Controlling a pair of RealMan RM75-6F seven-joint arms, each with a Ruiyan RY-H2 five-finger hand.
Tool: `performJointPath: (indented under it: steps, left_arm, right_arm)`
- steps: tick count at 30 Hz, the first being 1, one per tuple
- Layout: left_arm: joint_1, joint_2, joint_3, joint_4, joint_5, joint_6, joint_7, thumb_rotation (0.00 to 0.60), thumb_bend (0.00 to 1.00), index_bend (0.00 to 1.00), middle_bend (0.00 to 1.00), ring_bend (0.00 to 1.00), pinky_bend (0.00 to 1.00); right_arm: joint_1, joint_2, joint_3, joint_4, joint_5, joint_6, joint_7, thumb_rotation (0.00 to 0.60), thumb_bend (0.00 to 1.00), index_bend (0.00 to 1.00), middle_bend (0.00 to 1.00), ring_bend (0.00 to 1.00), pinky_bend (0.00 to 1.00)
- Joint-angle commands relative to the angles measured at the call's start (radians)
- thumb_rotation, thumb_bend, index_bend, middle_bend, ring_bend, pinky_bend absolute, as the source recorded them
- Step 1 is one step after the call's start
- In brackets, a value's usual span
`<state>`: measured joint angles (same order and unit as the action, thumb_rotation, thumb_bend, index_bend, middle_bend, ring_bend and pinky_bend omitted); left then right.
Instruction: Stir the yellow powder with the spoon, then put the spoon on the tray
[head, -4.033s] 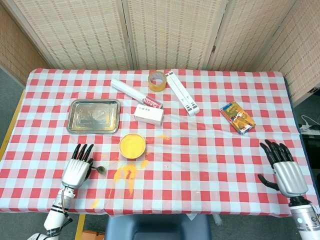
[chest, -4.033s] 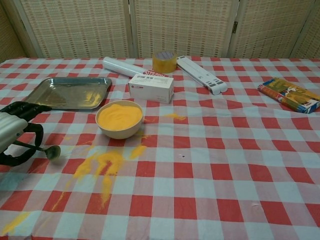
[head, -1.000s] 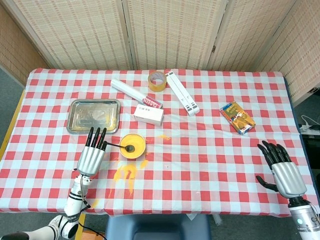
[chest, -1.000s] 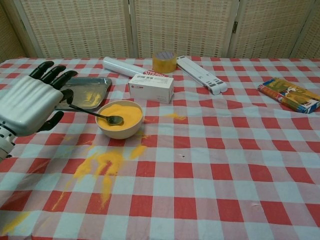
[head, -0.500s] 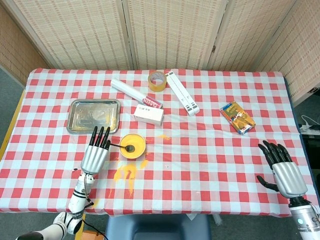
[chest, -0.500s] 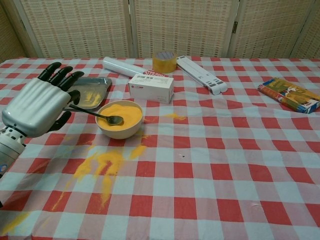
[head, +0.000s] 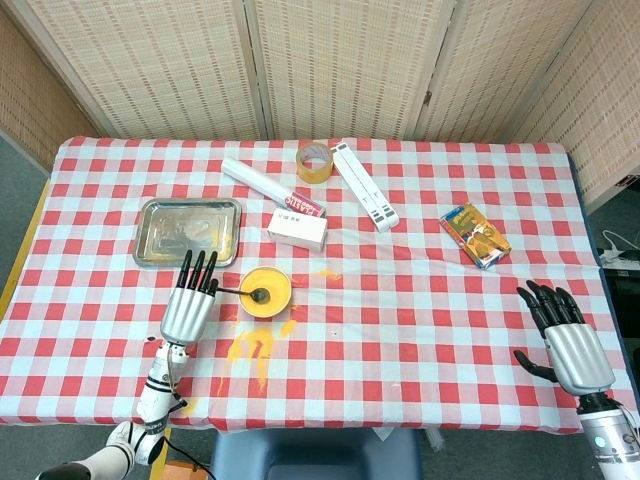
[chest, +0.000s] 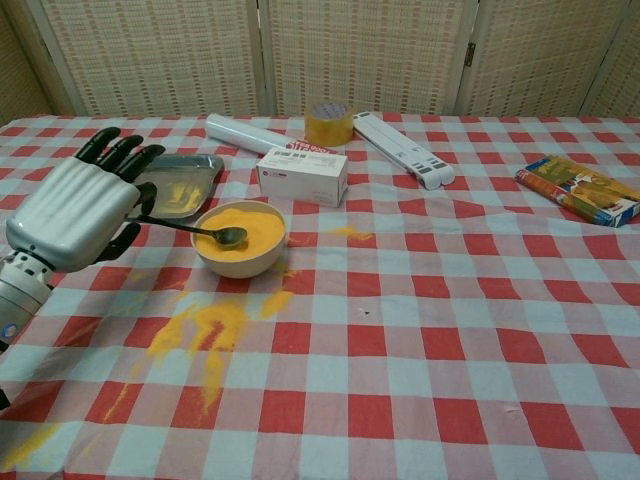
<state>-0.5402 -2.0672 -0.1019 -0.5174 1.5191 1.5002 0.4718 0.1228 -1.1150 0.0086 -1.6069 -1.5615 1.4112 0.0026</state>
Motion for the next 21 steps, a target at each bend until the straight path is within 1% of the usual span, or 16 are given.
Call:
performJointPath:
  steps: [1, 17, 21]
  left_arm:
    - [0.0, 0.0, -0.001, 0.002, -0.001, -0.002, -0.001, 0.6, 0.46, 0.49, 0.06, 0.0, 0.0]
    - [-0.006, -0.007, -0.001, 0.019, 0.0, -0.012, -0.007, 0.6, 0.46, 0.49, 0.06, 0.0, 0.0]
    - [-0.007, -0.01, -0.001, 0.021, 0.001, -0.014, -0.008, 0.6, 0.45, 0.47, 0.06, 0.0, 0.0]
  right_arm:
    - [0.0, 0.0, 0.0, 0.0, 0.001, 0.001, 0.0, 0.6, 0.18, 0.0, 0.0, 0.0, 0.0]
    - [-0.002, 0.001, 0.003, -0.001, 0.005, 0.002, -0.004, 0.6, 0.18, 0.0, 0.0, 0.0, 0.0]
    - [-0.002, 0.002, 0.003, -0.002, 0.005, 0.003, -0.003, 0.6, 0.18, 0.0, 0.0, 0.0, 0.0]
